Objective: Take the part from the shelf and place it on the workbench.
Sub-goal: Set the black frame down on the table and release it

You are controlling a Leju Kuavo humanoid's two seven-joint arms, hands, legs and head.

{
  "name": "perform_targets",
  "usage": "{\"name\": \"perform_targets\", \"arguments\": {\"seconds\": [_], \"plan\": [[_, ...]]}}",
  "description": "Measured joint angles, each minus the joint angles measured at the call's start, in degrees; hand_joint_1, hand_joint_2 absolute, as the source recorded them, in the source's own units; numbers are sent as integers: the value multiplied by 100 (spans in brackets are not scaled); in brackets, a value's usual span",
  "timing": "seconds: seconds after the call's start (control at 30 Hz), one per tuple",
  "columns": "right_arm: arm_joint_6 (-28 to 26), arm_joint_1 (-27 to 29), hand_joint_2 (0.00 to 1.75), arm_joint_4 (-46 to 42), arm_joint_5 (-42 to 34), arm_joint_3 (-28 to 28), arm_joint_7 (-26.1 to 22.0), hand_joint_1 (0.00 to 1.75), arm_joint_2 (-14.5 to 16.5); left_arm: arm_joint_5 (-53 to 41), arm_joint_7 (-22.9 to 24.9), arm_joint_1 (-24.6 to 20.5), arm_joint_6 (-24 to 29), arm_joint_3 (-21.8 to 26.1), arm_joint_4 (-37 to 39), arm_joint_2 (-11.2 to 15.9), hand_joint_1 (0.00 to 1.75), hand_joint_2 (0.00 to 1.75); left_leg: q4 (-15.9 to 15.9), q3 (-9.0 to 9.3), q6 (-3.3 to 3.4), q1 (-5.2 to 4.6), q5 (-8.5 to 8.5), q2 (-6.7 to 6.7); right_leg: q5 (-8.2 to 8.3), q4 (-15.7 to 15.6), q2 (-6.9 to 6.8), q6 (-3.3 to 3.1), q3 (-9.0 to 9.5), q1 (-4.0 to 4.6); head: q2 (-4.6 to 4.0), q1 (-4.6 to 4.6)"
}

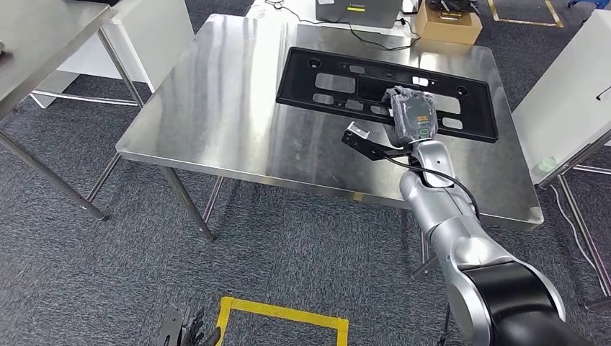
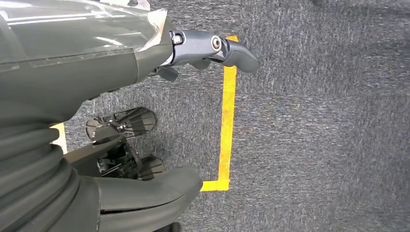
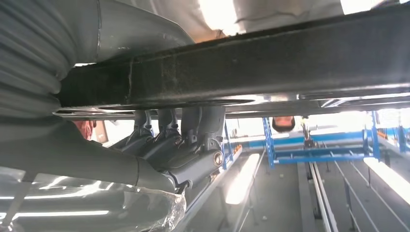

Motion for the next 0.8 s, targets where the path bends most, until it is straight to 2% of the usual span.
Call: {"name": "perform_targets", "arguments": {"seconds": [0.03, 0.07, 0.1, 0.13, 0.17, 0.2, 0.3, 0.33, 0.37, 0.43, 0.47, 0.5, 0.53, 0.57, 0.6, 0.63, 0.67, 0.7, 0.8], "plan": [[-2, 1, 175, 21, 0, 5, -1, 175, 0, 0, 3, 2, -4, 0, 2, -3, 0, 175, 5, 16, -13, 5, -17, -2, 118, -181, -9, 58, 67, -18, 0, 0], [-3, -3, 175, 36, 1, 11, 0, 175, 0, 0, 4, 2, -9, 0, 3, -6, 0, 175, 17, 37, -33, 10, -41, -4, 299, -564, -30, 120, 242, -40, 0, 1], [-6, -13, 175, 48, 1, 17, 1, 175, 0, 0, 4, 1, -13, 0, 4, -9, 0, 175, 41, 51, -66, 7, -76, -5, 464, -997, -64, 163, 454, -55, 0, 3], [-12, -25, 175, 59, 1, 23, 1, 175, 3, 0, 5, -1, -15, 0, 4, -12, 0, 175, 66, 55, -102, -2, -110, -6, 587, -1345, -81, 171, 639, -53, 0, 6], [-18, -33, 175, 72, 1, 27, 2, 175, 5, 0, 5, -3, -15, 0, 4, -12, 0, 175, 89, 55, -135, -15, -138, -6, 650, -1561, -90, 149, 755, -48, 0, 7], [-24, -38, 175, 86, 1, 30, 3, 175, 7, 0, 5, -3, -15, 0, 5, -11, 0, 175, 101, 51, -159, -25, -157, -5, 655, -1635, -86, 106, 800, -35, 0, 5], [-29, -41, 175, 115, 13, 34, 32, 175, 7, -3, 7, -5, -26, 0, 6, -9, 0, 175, 152, 33, -220, 2, -224, 1, 637, -1643, -49, -28, 834, -50, 0, -1], [-30, -45, 175, 117, 19, 34, 48, 175, 5, -9, 7, -9, -34, -1, 6, -11, 0, 175, 296, -29, -251, 15, -309, 2, 624, -1648, -44, -75, 862, -62, 0, -6], [-30, -47, 175, 117, 24, 34, 62, 175, 3, -19, 10, -12, -44, -1, 7, -13, 0, 175, 559, -154, -281, 27, -438, 0, 608, -1652, -42, -116, 892, -74, 0, -13], [-28, -43, 175, 118, 16, 34, 70, 175, -4, -38, 26, -11, -61, -2, 10, -16, 0, 175, 1336, -571, -319, 37, -732, -1, 576, -1651, -36, -168, 926, -62, 0, -21], [-27, -35, 175, 119, 8, 34, 66, 175, -9, -44, 36, -8, -70, -2, 13, -15, 0, 175, 1651, -776, -326, 39, -804, -2, 565, -1651, -29, -181, 938, -55, 0, -21], [-25, -27, 175, 119, -1, 35, 59, 175, -15, -45, 44, -6, -79, -2, 15, -14, 0, 175, 1787, -904, -321, 39, -773, -2, 552, -1650, -18, -188, 951, -49, 0, -21], [-23, -20, 175, 119, -9, 36, 51, 175, -20, -45, 49, -5, -86, -2, 16, -14, 0, 175, 1684, -915, -304, 38, -620, -2, 538, -1650, -4, -191, 970, -44, 0, -21], [-22, -17, 175, 118, -15, 38, 42, 175, -23, -46, 52, -7, -90, -2, 17, -13, 0, 175, 1362, -806, -275, 36, -384, -3, 520, -1650, 10, -187, 994, -40, 0, -22], [-21, -15, 175, 118, -19, 39, 36, 175, -25, -46, 54, -10, -92, -2, 17, -10, 0, 175, 931, -632, -232, 30, -141, -7, 500, -1652, 23, -177, 1021, -39, 0, -21], [-21, -18, 175, 118, -22, 40, 32, 175, -27, -46, 55, -15, -92, -2, 17, -6, 0, 175, 544, -454, -192, 16, 22, -10, 481, -1654, 34, -161, 1038, -20, 0, -20], [-21, -21, 175, 118, -27, 41, 30, 175, -32, -46, 57, -22, -92, -2, 17, -4, 0, 175, 281, -318, -161, 1, 98, -11, 465, -1656, 42, -140, 1044, -10, 0, -19], [-21, -19, 175, 119, -30, 41, 30, 175, -40, -48, 59, -28, -93, -3, 18, -3, 0, 175, 153, -244, -136, -17, 99, -12, 453, -1662, 46, -117, 1044, -3, 0, -16], [-21, -8, 175, 112, -34, 43, 27, 175, -66, -51, 63, -39, -94, -4, 19, -13, 0, 175, 60, -143, -83, -25, 68, -8, 416, -1673, 33, -28, 1050, 19, 0, -13]]}}
